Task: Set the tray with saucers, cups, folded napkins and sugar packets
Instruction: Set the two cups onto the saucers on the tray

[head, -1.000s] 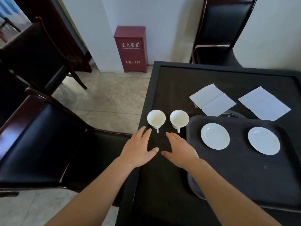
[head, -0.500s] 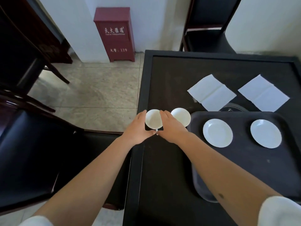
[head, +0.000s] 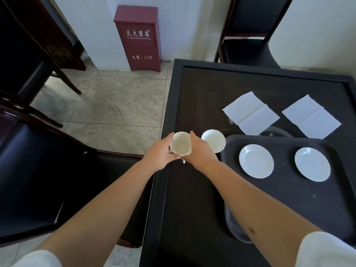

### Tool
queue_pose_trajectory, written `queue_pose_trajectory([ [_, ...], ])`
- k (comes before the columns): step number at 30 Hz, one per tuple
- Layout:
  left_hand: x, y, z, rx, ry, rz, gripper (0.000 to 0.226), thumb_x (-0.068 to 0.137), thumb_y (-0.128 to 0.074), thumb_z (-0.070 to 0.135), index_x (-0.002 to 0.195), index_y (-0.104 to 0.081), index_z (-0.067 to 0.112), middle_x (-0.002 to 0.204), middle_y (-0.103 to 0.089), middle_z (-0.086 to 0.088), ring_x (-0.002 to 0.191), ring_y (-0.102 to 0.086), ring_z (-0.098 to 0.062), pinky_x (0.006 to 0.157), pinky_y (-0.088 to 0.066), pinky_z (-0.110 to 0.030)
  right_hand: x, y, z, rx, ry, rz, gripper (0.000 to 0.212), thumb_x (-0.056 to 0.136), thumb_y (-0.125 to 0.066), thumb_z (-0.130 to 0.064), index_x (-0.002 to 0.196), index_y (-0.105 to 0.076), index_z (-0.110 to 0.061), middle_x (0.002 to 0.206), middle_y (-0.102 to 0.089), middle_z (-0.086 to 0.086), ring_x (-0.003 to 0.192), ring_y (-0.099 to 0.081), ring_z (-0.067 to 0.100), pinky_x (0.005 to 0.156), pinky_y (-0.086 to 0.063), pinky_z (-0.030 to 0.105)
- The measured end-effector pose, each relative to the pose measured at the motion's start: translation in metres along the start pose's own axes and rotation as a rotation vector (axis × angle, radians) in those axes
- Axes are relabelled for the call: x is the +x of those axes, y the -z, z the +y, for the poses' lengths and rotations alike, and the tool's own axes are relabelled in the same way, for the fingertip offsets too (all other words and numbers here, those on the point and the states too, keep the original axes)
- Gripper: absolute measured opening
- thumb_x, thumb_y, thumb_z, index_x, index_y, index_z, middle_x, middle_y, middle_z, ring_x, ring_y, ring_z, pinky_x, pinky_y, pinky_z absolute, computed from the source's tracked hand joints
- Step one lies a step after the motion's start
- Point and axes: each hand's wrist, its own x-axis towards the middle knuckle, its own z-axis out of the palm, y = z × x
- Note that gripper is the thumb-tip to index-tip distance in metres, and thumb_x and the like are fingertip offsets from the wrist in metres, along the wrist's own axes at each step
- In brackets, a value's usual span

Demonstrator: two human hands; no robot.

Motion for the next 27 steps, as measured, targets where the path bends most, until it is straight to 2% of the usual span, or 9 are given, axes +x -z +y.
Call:
queue_pose_trajectory([
  [2, -0.009, 0.002, -0.001, -0.008, -0.001, -0.021, 0.083, 0.081, -0.08, 0.024, 0.149, -0.033, 0.026, 0.126, -0.061, 0.002, 0.107, -0.064, -0.009, 0.098, -0.051, -0.04, -0.011, 0.002, 0.003, 0.041, 0.045, 0.008, 0.074, 0.071, -0.081, -0.026, 0.132, -0.041, -0.014, 0.118, -0.061, 0.003, 0.104, -0.06, 0.024, 0.088, -0.052, 0.046],
  [5, -0.03, 0.003, -0.001, -0.006, -0.005, -0.018, 0.092, 0.081, -0.08, 0.025, 0.154, -0.024, 0.029, 0.131, -0.058, 0.004, 0.111, -0.061, -0.008, 0.098, -0.049, -0.034, -0.034, 0.004, 0.006, 0.131, 0.122, 0.03, 0.067, 0.066, -0.085, -0.026, 0.121, -0.047, -0.023, 0.109, -0.058, -0.005, 0.099, -0.056, 0.015, 0.087, -0.047, 0.036],
  [8, -0.054, -0.003, 0.001, -0.002, -0.024, -0.015, 0.094, 0.08, -0.081, 0.026, 0.153, -0.022, 0.034, 0.127, -0.056, 0.01, 0.113, -0.06, -0.009, 0.093, -0.046, -0.027, -0.058, 0.006, 0.009, 0.178, 0.197, 0.054, 0.063, 0.067, -0.086, -0.026, 0.119, -0.049, -0.026, 0.103, -0.054, -0.013, 0.097, -0.054, 0.012, 0.085, -0.042, 0.029],
  [12, -0.084, -0.012, 0.011, -0.043, -0.016, 0.007, 0.095, 0.078, -0.083, 0.028, 0.152, -0.023, 0.034, 0.132, -0.055, 0.013, 0.114, -0.058, -0.004, 0.099, -0.048, -0.033, -0.088, 0.01, 0.013, 0.202, 0.223, 0.035, 0.066, 0.068, -0.086, -0.03, 0.121, -0.048, -0.031, 0.107, -0.052, -0.016, 0.104, -0.052, 0.01, 0.087, -0.043, 0.028],
  [14, -0.098, -0.018, 0.018, -0.065, -0.035, 0.03, 0.085, 0.075, -0.084, 0.031, 0.142, -0.033, 0.045, 0.125, -0.057, 0.024, 0.11, -0.058, 0.002, 0.095, -0.051, -0.03, -0.103, 0.013, 0.017, 0.199, 0.229, 0.029, 0.065, 0.068, -0.085, -0.033, 0.12, -0.045, -0.034, 0.108, -0.05, -0.018, 0.101, -0.052, 0.007, 0.086, -0.043, 0.023],
  [16, -0.113, -0.024, 0.026, -0.068, -0.043, 0.041, 0.079, 0.075, -0.084, 0.032, 0.132, -0.035, 0.056, 0.114, -0.056, 0.032, 0.106, -0.056, 0.011, 0.088, -0.049, -0.021, -0.119, 0.015, 0.023, 0.195, 0.236, 0.046, 0.066, 0.066, -0.084, -0.036, 0.118, -0.044, -0.035, 0.104, -0.047, -0.021, 0.095, -0.049, 0.001, 0.076, -0.037, 0.014],
  [19, -0.132, -0.035, 0.038, -0.054, -0.053, 0.04, 0.085, 0.076, -0.083, 0.034, 0.137, -0.028, 0.054, 0.11, -0.051, 0.035, 0.105, -0.055, 0.014, 0.08, -0.041, -0.011, -0.142, 0.02, 0.033, 0.154, 0.254, 0.063, 0.064, 0.065, -0.084, -0.043, 0.115, -0.045, -0.038, 0.103, -0.051, -0.021, 0.098, -0.049, 0.002, 0.075, -0.038, 0.017],
  [22, -0.149, -0.046, 0.052, -0.034, -0.05, 0.017, 0.097, 0.076, -0.083, 0.036, 0.151, -0.023, 0.042, 0.126, -0.05, 0.023, 0.107, -0.054, 0.006, 0.087, -0.04, -0.014, -0.164, 0.027, 0.044, 0.14, 0.25, 0.086, 0.067, 0.062, -0.084, -0.048, 0.116, -0.046, -0.041, 0.106, -0.053, -0.022, 0.101, -0.05, 0.002, 0.08, -0.04, 0.021],
  [27, -0.171, -0.066, 0.084, 0.033, -0.092, 0.074, 0.098, 0.075, -0.083, 0.037, 0.153, -0.025, 0.033, 0.142, -0.05, 0.009, 0.124, -0.051, -0.008, 0.104, -0.045, -0.033, -0.198, 0.038, 0.066, 0.139, 0.236, 0.108, 0.073, 0.059, -0.08, -0.057, 0.121, -0.044, -0.046, 0.113, -0.054, -0.021, 0.104, -0.051, 0.003, 0.081, -0.039, 0.019],
])
